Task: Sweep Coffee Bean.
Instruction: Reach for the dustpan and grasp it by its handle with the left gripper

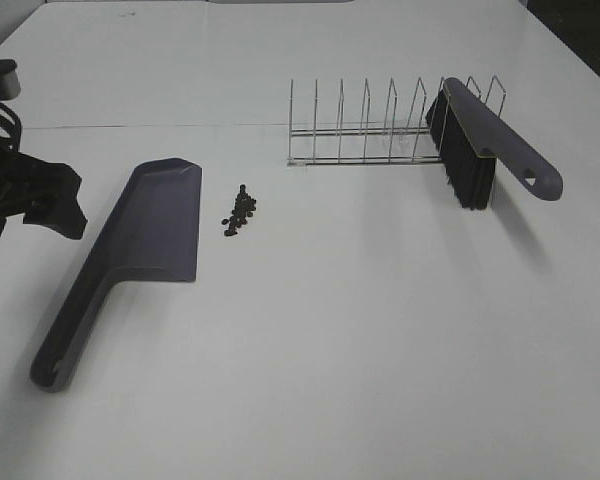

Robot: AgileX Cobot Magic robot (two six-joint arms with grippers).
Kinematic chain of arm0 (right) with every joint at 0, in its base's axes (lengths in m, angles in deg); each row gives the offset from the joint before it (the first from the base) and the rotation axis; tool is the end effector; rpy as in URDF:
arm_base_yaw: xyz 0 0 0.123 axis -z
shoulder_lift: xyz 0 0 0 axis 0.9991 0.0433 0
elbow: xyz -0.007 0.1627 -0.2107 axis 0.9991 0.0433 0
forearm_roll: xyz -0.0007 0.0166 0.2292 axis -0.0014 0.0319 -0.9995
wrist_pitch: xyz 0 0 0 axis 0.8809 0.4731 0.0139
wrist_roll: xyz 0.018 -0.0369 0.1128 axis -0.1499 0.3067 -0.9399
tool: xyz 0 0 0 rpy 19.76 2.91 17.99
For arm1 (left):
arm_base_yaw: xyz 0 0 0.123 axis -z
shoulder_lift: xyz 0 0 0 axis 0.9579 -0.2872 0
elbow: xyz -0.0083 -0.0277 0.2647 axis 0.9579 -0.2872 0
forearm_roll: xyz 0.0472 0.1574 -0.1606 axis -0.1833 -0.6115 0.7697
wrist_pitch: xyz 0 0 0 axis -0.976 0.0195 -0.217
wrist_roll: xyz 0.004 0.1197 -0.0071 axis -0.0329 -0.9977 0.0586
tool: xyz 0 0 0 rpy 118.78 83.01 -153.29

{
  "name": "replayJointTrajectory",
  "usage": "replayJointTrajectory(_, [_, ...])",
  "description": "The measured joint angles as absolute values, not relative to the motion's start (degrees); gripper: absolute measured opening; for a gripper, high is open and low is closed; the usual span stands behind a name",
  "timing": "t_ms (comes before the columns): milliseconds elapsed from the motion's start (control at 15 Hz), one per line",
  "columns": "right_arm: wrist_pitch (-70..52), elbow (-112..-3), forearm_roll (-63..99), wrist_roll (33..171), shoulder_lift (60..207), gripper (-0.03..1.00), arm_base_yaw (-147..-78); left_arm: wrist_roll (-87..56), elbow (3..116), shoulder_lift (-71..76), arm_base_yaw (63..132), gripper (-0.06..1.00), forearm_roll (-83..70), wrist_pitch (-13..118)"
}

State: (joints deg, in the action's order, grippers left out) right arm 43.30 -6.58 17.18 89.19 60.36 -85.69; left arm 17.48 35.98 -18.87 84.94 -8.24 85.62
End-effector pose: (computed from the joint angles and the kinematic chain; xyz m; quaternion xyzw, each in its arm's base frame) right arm 0.0180 0.0152 0.2552 -0.0652 0.8487 0.0204 0.5245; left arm 0.2947 -0.0756 0.1660 0.0408 0.9817 -0.0892 0.1633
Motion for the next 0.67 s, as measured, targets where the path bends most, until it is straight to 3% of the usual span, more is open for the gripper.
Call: replayJointTrajectory(667, [43.3,-6.6,17.2,89.2,60.4,0.85,-85.7,19.1,36.3,-30.8,85.9,0.78,-8.2,86.8])
